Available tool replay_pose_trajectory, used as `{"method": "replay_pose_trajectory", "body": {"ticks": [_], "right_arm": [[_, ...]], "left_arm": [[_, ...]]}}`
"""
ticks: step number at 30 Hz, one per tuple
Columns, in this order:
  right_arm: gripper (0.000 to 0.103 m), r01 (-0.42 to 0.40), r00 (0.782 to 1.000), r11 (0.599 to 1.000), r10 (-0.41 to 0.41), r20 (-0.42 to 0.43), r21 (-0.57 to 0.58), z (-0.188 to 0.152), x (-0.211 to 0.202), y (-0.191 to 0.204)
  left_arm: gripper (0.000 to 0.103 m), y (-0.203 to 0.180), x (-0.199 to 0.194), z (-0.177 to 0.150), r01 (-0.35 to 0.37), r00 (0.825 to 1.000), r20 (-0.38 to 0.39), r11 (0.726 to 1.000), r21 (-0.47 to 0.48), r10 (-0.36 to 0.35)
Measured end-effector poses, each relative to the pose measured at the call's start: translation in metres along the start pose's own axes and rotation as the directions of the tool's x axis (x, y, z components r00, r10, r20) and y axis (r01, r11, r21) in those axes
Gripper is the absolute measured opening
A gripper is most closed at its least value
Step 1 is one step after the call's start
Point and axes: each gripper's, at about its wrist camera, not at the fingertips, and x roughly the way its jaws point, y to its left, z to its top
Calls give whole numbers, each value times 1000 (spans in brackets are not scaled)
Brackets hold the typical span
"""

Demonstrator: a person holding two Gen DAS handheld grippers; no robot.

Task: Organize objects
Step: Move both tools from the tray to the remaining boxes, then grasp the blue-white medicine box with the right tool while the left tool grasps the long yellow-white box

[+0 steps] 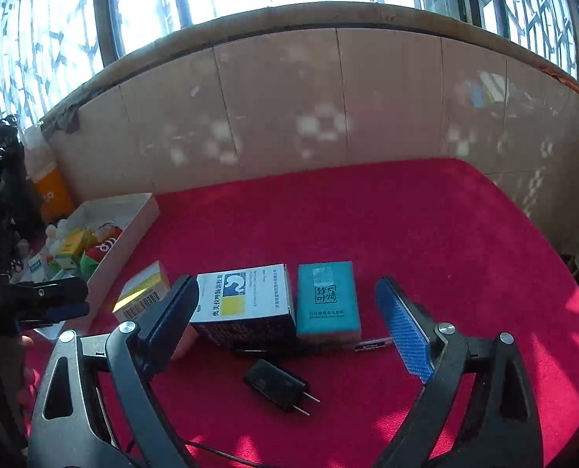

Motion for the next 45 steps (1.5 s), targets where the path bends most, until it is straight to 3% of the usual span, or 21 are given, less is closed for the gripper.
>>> {"method": "replay_pose_trajectory", "body": {"ticks": [9, 18, 22, 24, 27, 38, 39, 40, 42, 45], "right_arm": [[93, -54, 997, 997, 51, -64, -59, -4, 40, 19], [93, -20, 997, 989, 8, -80, -148, -10, 64, 37], [91, -20, 996, 990, 7, -94, -140, -15, 72, 35], [82, -36, 995, 993, 25, -95, -116, -16, 72, 30], [82, -48, 995, 995, 41, -89, -83, -16, 71, 24], [81, -81, 994, 996, 78, -77, -40, -16, 68, 18], [81, -85, 994, 996, 81, -77, -41, -17, 67, 18], [81, -86, 994, 995, 83, -75, -42, -17, 66, 18], [80, -84, 994, 995, 80, -74, -52, -18, 64, 20], [80, -71, 996, 996, 67, -65, -60, -20, 57, 21]], "left_arm": [[103, 3, 14, 16, -76, 996, 31, 991, -110, 80], [103, -10, 18, -12, 27, 999, -15, 970, -243, -32], [103, 3, 31, -7, 19, 999, -33, 940, -342, -32], [103, 13, 36, -3, 19, 999, -33, 916, -400, -36], [103, 22, 45, 1, 16, 999, -29, 892, -452, -33], [101, 23, 59, 11, 74, 996, -8, 898, -433, -86], [94, 24, 59, 11, 82, 995, -10, 899, -430, -95], [79, 26, 59, 10, 88, 994, -18, 899, -429, -105], [58, 30, 62, 6, 111, 990, -30, 895, -433, -137], [36, 24, 54, 7, 159, 985, 1, 918, -363, -170]]}}
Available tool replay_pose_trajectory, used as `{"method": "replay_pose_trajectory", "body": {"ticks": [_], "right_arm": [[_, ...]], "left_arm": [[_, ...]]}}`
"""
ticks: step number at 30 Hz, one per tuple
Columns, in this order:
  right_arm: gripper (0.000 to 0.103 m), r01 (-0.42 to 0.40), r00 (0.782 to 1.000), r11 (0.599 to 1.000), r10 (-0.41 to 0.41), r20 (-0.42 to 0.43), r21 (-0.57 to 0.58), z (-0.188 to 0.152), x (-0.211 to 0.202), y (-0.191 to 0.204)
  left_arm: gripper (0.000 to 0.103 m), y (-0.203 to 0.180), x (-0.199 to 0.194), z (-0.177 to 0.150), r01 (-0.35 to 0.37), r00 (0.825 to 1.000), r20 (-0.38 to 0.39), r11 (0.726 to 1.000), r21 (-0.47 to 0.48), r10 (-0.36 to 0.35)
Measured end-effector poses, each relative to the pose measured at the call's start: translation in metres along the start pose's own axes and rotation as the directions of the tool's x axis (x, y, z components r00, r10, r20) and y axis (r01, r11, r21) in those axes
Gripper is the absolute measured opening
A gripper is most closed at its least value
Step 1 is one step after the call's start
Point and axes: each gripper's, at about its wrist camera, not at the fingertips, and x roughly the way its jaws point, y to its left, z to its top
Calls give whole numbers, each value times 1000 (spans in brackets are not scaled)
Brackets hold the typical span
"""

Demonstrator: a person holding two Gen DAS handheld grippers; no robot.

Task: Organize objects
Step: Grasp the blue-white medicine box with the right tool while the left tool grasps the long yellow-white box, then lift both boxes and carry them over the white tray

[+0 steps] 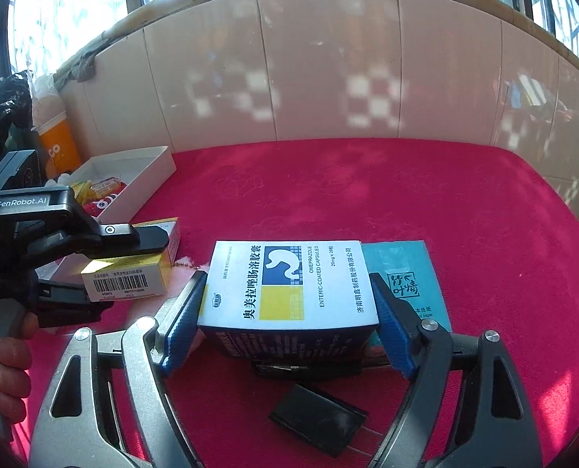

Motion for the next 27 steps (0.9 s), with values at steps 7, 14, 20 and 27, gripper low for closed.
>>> {"method": "replay_pose_trajectory", "body": {"ticks": [7, 14, 20, 27], "right_arm": [[80, -1, 998, 999, -2, 63, 49, 0, -33, -6], [80, 4, 992, 996, -16, 127, 90, 2, -66, -10], [80, -4, 985, 992, -19, 172, 129, 1, -91, -15], [80, 0, 978, 987, -33, 207, 160, 3, -110, -16]], "left_arm": [[21, -25, -17, -15, 14, 999, 28, 981, 196, -19], [21, -44, -32, -25, 4, 997, 74, 938, 347, -31], [21, -61, -54, -33, 29, 990, 113, 897, 442, -88], [21, -79, -76, -42, 72, 978, 131, 853, 517, -163]]}}
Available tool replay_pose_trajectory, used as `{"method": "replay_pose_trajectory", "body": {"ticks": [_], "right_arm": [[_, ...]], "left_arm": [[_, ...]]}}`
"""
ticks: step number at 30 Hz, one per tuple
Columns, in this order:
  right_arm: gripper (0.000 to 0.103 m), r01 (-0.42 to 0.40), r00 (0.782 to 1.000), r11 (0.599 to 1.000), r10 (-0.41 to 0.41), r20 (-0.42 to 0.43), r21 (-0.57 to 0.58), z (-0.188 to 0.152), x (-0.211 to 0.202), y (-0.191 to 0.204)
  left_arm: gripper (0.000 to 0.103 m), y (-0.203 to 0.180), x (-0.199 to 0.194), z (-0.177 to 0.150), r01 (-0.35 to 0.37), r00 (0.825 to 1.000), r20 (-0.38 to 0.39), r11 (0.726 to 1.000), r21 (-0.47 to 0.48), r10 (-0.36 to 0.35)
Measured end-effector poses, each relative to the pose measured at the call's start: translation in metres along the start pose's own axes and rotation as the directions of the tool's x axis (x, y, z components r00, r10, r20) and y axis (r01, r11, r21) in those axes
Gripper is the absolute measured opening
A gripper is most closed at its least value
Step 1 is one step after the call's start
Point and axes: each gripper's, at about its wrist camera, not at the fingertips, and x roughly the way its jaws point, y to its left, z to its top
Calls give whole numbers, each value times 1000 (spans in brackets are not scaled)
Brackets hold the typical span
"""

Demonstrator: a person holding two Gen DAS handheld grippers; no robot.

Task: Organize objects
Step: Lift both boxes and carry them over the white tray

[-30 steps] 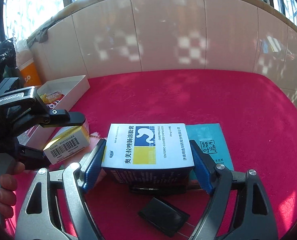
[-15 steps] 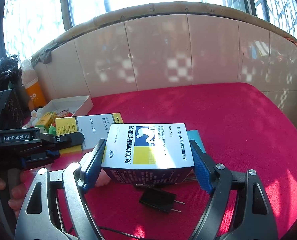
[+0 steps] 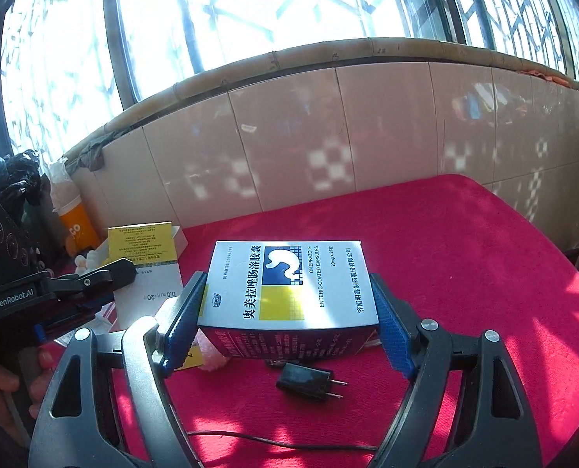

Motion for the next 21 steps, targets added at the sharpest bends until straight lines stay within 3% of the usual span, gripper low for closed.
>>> {"method": "replay_pose_trajectory", "body": {"ticks": [10, 21], "right_arm": [[80, -8, 999, 1000, 8, 44, -1, 9, -18, 8], [80, -28, 997, 999, 31, 68, -47, 20, -26, 30]], "left_arm": [[20, -18, -19, 4, 48, 998, 46, 997, 60, -51], [20, -22, -42, 11, 48, 992, 112, 996, 78, -56]]}}
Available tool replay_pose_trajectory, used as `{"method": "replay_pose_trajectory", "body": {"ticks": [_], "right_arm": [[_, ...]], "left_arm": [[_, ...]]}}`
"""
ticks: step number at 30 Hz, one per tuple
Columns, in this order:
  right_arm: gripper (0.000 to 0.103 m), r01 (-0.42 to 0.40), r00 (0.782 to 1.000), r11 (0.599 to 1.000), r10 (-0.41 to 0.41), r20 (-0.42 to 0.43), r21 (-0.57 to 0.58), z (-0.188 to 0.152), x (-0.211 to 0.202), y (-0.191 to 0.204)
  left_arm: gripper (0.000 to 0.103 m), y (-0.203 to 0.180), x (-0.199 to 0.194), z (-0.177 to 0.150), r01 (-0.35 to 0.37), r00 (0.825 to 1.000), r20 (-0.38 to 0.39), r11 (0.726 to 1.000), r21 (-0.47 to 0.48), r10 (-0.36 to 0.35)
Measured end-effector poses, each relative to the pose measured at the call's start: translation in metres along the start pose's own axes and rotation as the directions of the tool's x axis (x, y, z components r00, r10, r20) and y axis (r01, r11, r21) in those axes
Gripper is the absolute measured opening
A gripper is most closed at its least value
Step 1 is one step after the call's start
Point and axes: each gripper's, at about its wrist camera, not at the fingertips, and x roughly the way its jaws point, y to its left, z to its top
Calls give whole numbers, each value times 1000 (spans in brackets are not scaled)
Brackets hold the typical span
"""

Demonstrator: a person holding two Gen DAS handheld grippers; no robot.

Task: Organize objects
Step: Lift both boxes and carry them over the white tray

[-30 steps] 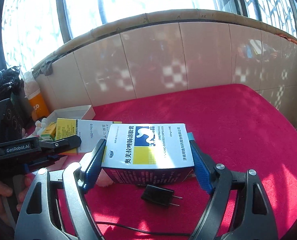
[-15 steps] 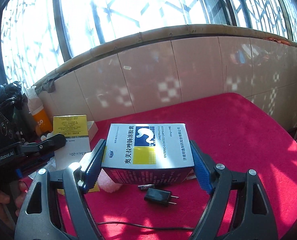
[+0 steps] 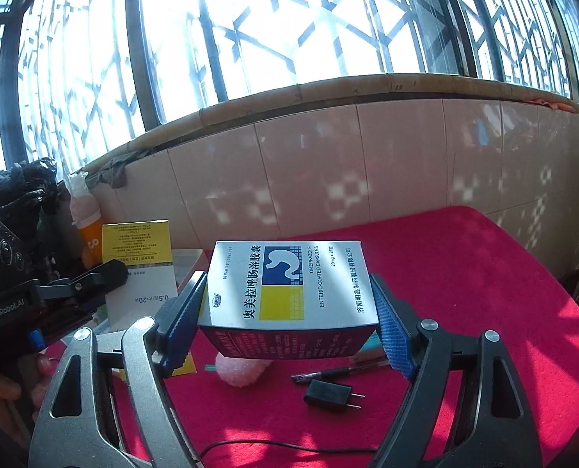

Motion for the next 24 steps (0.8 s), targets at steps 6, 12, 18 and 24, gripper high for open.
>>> {"method": "replay_pose_trajectory", "body": {"ticks": [6, 12, 18, 24], "right_arm": [[80, -29, 1000, 998, 30, 8, -47, 9, 1, 24], [80, -71, 997, 993, 72, 2, -96, 18, 8, 53], [80, -123, 992, 982, 122, -16, -141, 30, 22, 84], [80, -183, 983, 967, 175, -64, -177, 40, 47, 121]], "left_arm": [[20, 9, -17, 6, -13, 999, 43, 1000, -18, 14], [20, 22, -41, 14, -35, 994, 106, 999, -36, 38], [20, 39, -68, 24, -73, 981, 174, 996, -61, 82], [20, 67, -101, 32, -132, 959, 239, 985, -109, 155]]}}
